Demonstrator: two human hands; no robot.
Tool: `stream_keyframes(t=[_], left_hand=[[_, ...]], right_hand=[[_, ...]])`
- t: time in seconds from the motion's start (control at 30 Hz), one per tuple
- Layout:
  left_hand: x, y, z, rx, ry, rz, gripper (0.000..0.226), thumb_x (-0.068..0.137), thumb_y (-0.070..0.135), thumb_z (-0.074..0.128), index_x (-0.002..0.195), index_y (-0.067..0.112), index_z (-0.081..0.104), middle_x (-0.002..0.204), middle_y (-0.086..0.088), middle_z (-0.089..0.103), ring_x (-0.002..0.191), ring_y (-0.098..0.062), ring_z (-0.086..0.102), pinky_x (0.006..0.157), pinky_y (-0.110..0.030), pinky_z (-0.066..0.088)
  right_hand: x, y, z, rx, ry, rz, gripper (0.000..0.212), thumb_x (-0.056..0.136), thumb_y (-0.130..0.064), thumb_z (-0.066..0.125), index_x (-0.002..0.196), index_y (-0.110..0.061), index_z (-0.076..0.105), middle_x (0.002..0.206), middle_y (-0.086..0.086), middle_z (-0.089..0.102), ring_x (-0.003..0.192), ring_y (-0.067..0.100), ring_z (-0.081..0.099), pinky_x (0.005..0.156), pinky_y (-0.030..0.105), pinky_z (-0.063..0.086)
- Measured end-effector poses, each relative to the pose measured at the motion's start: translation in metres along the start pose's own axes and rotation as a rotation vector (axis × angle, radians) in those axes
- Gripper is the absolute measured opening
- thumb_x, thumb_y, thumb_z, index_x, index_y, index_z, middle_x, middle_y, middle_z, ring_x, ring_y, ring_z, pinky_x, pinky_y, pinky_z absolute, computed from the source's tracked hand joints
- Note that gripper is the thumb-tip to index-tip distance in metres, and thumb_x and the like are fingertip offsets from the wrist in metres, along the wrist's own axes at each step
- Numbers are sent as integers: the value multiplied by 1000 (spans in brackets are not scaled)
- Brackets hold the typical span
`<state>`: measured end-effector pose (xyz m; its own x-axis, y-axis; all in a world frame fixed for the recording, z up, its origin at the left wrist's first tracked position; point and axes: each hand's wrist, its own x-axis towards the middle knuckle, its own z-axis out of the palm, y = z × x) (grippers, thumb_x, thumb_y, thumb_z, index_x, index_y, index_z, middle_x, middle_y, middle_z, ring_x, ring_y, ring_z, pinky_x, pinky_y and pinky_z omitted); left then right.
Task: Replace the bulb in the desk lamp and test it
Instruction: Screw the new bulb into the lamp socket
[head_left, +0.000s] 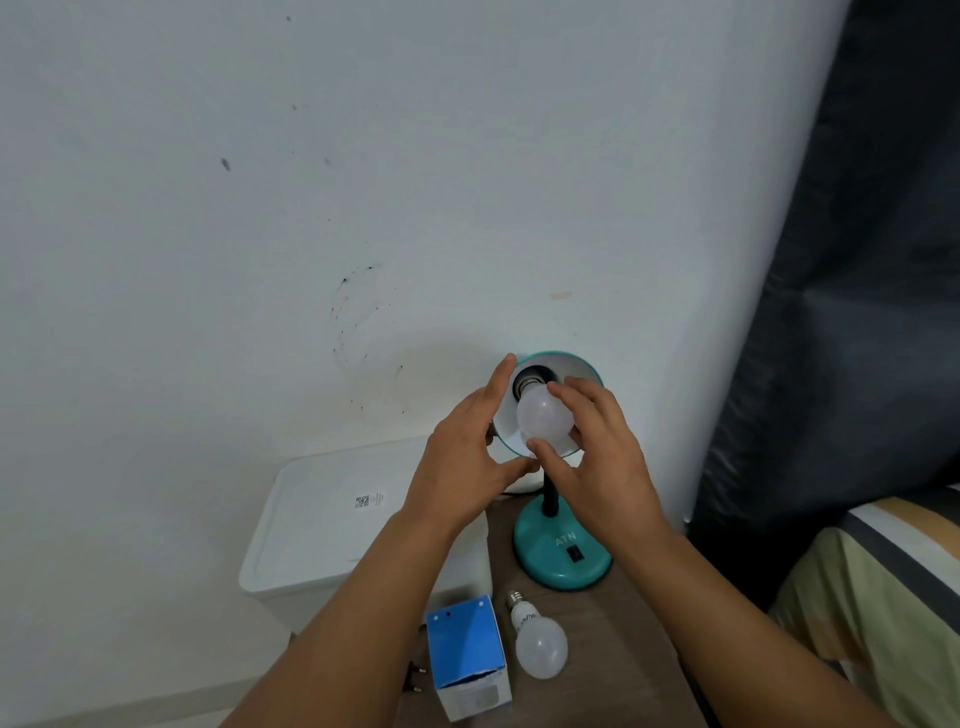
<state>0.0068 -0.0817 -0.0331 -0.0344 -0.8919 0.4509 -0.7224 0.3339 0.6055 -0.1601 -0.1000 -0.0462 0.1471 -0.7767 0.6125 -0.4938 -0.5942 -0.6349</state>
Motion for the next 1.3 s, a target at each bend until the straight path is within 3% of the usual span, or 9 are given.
stream_keyframes(t=[0.23, 0.4, 0.53, 0.7, 0.87, 0.97, 1.07, 1.2, 1.3], left_hand=[[1, -4, 2, -13, -6, 7, 110, 74, 33, 87, 152, 54, 13, 125, 15, 57, 103, -1, 55, 87, -18, 51], [1, -4, 2, -31, -11, 3, 110, 74, 33, 87, 151, 55, 12, 123, 16, 57, 101, -2, 56, 86, -15, 51], [0, -2, 1, -42, -12, -7, 108, 76, 33, 86, 150, 57, 12, 123, 16, 58, 102, 0, 56, 87, -16, 52], [-1, -1, 1, -44, -15, 3, 109, 75, 29, 85, 151, 55, 12, 118, 19, 57, 98, 0, 56, 85, -16, 51], [-1, 0, 1, -65, -10, -8, 107, 75, 29, 85, 152, 53, 14, 112, 18, 58, 93, 3, 56, 80, -8, 46], [-1, 1, 1, -45, -13, -24, 107, 76, 30, 85, 151, 55, 13, 102, 25, 54, 88, 4, 55, 76, -6, 44], [-1, 0, 2, -42, -5, -24, 105, 77, 34, 84, 151, 56, 12, 99, 26, 53, 86, 4, 54, 76, -7, 44], [0, 1, 1, -36, -13, -28, 104, 78, 34, 82, 152, 55, 11, 95, 22, 54, 83, 1, 55, 77, -9, 46], [-1, 1, 1, -71, -13, -23, 103, 79, 32, 82, 151, 55, 13, 112, 16, 60, 94, -2, 59, 85, -19, 53]], right_hand=[[4, -5, -5, -216, -75, -67, 62, 84, -15, 69, 140, -13, 42, 150, 0, 35, 124, 22, 48, 97, 35, 50], [6, -7, -8, -233, -113, -50, 63, 85, -23, 69, 141, -26, 39, 134, 1, 47, 108, 22, 55, 83, 36, 54], [5, -9, -7, -296, -102, -63, 57, 87, -27, 67, 138, -27, 42, 140, 8, 41, 105, 30, 57, 80, 39, 55], [4, -12, -9, -272, -101, -115, 52, 91, -16, 61, 137, -29, 41, 144, 9, 37, 101, 30, 59, 77, 39, 57], [6, -13, -8, -306, -141, -135, 66, 82, -2, 64, 138, -25, 38, 141, 11, 38, 101, 31, 58, 76, 38, 57], [9, -16, -9, -295, -112, -47, 56, 88, -18, 65, 138, -23, 41, 137, 10, 42, 104, 31, 58, 78, 38, 56], [10, -18, -9, -241, -93, 4, 55, 86, -29, 69, 133, -18, 44, 141, 8, 39, 108, 29, 58, 80, 38, 54], [8, -19, -6, -238, -127, -15, 55, 89, -26, 65, 138, -28, 41, 152, 2, 28, 104, 28, 62, 81, 38, 56], [5, -16, -7, -248, -135, -32, 59, 86, -24, 67, 140, -26, 42, 151, 3, 28, 97, 27, 63, 77, 38, 57]])
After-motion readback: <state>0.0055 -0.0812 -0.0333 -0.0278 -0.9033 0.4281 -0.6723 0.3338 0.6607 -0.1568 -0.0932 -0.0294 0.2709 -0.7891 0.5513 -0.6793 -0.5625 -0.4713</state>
